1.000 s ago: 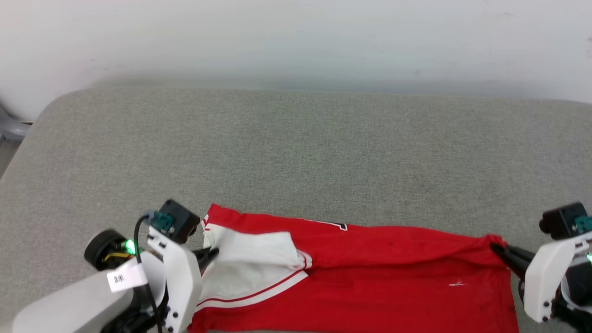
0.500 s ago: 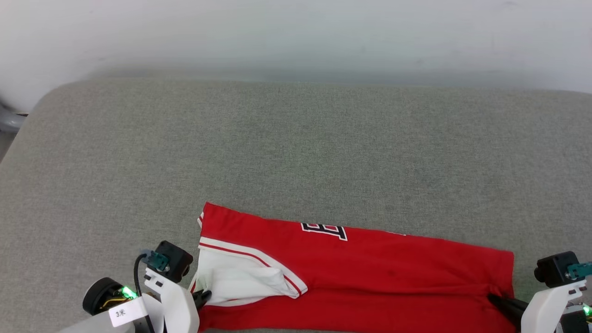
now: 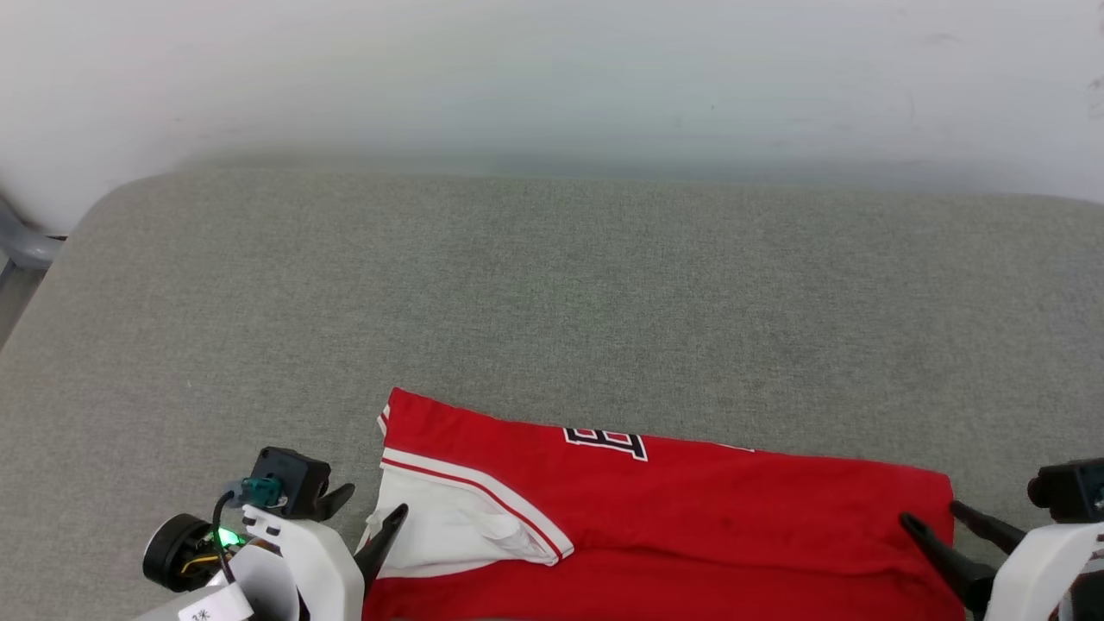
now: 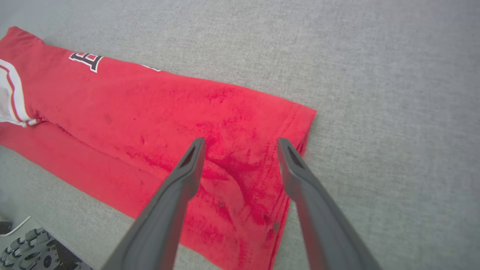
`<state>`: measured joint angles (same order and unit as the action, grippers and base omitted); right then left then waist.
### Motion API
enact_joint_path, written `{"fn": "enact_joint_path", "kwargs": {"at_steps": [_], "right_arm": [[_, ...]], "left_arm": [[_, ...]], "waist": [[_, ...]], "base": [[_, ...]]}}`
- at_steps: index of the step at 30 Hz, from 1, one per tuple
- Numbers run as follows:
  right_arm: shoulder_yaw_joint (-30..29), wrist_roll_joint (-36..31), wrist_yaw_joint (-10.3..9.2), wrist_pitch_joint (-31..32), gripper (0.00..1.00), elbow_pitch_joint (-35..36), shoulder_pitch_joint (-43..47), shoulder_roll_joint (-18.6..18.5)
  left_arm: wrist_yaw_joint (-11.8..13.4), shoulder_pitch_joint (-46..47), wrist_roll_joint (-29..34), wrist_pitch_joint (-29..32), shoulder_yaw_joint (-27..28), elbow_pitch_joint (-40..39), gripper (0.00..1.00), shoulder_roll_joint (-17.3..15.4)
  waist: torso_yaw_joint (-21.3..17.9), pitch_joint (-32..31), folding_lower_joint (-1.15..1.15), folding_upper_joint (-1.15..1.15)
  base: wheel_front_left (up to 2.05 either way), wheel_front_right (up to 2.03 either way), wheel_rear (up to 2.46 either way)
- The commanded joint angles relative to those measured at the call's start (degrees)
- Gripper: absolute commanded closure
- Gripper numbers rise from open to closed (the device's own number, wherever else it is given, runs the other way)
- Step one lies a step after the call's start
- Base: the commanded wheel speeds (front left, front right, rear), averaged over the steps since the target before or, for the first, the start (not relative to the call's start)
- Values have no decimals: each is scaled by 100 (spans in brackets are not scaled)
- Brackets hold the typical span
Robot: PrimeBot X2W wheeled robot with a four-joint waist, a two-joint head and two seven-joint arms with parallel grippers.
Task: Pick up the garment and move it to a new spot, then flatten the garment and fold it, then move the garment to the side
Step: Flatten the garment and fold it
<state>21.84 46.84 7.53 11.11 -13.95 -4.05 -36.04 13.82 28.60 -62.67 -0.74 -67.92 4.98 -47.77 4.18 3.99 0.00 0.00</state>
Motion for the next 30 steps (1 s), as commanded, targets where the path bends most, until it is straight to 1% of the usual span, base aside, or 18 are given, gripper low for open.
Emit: {"fn": "enact_joint_path", "kwargs": {"at_steps": [1, 5, 9, 11, 13, 16, 18, 20, 23, 27, 30], "right_arm": [[-89, 19, -9, -10, 0, 119, 119, -75], [-446, 121, -8, 187, 0, 622, 233, -294], [-764, 277, -7, 620, 0, 928, 292, -528], [-892, 423, -7, 943, 0, 947, 322, -623], [-997, 559, -7, 1315, 0, 899, 336, -753], [-1157, 767, -7, 1884, 0, 756, 329, -873], [-1249, 885, -6, 2168, 0, 634, 314, -881], [-1325, 995, -6, 2413, 0, 525, 304, -843], [-1420, 1081, -6, 2623, 0, 358, 253, -729], [-1489, 1186, -6, 2802, 0, 145, 282, -556], [-1501, 1230, -6, 2820, 0, 47, 306, -425]], "left_arm": [[86, -83, 62, -139, 60, -48, 0, 2], [518, -216, 200, -808, 322, -158, 0, -15], [932, -373, 355, -1300, 637, -182, 0, 58], [1137, -444, 511, -1402, 835, -215, 0, 120], [1282, -544, 702, -1441, 1080, -272, 0, 197], [1473, -765, 1252, -1452, 1626, -417, 0, 363], [1573, -978, 1611, -1452, 2025, -512, 0, 506], [1624, -1204, 1959, -1454, 2428, -600, 0, 676], [1589, -1563, 2378, -1450, 2966, -658, 0, 984], [1368, -1955, 2869, -1451, 3557, -676, 0, 1448], [1206, -2210, 3245, -1451, 3991, -689, 0, 1775]], "waist": [[10, -66, 0, 0], [9, -153, 0, 0], [35, -186, 0, 0], [70, -184, 0, 0], [110, -165, 0, 0], [197, -110, 0, 0], [261, -67, 0, 0], [333, -21, 0, 0], [439, 36, 0, 0], [595, 102, 0, 0], [691, 153, 0, 0]], "base": [[0, 0, 0], [0, 0, 0], [0, 0, 0], [0, 0, 0], [0, 0, 0], [0, 0, 0], [0, 0, 0], [0, 0, 0], [0, 0, 0], [0, 0, 0], [0, 0, 0]]}}
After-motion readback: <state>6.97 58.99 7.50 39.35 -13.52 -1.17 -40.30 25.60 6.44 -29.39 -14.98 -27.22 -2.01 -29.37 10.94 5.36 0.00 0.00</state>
